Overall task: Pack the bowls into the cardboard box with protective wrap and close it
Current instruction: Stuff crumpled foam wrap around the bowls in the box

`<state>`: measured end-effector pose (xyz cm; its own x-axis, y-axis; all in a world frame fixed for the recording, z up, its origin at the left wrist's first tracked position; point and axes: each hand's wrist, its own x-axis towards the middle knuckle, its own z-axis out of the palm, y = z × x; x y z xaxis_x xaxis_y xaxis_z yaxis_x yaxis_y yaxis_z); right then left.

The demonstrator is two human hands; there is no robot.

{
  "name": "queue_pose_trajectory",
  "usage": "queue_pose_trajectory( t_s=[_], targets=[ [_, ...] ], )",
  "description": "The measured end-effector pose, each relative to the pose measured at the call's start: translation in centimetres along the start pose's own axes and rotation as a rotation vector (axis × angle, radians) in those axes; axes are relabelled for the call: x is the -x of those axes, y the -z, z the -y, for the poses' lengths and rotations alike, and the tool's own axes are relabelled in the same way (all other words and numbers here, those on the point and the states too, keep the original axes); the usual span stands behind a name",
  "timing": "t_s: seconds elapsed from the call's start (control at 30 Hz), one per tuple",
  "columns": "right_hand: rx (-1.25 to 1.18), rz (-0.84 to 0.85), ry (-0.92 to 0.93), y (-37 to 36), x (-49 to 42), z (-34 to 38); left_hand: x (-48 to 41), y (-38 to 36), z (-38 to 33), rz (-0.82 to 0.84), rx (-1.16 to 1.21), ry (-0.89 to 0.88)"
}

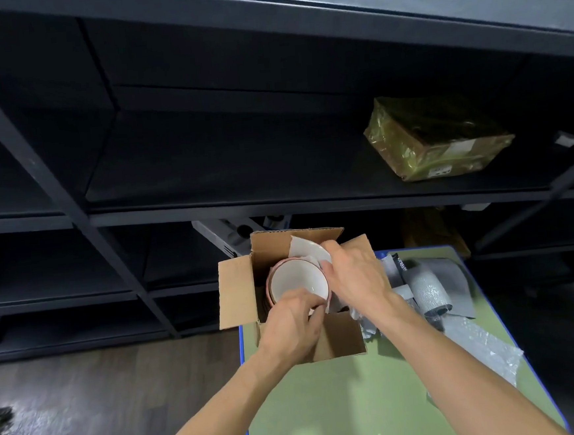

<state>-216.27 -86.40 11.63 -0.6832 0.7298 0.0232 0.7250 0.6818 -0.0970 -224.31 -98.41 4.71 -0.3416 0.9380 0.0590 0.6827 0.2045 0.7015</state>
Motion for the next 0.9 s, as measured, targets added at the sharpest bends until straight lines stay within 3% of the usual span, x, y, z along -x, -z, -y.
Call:
queue_pose_trajectory(
  t_s=[0.07, 0.27, 0.53, 0.9],
  targets=[
    [0.005, -0.058, 0.007, 0.7, 0.0, 0.1, 0.0, 0.5, 0.8, -0.052, -0.06, -0.05],
    [0.106, 0.077, -0.008, 1.0, 0.0, 0.1, -0.5, 2.7, 4.2, -0.261, -0.402, -0.045],
    [0.059, 0.246, -0.072, -1.5, -1.3, 1.1, -2.3, 3.6, 4.2, -0.058, -0.44, 0.047],
    [0.093, 0.166, -0.179, 0.6, -0.7, 1.1, -4.6, 2.5, 4.7, -0.068, -0.522, 0.124]
  ],
)
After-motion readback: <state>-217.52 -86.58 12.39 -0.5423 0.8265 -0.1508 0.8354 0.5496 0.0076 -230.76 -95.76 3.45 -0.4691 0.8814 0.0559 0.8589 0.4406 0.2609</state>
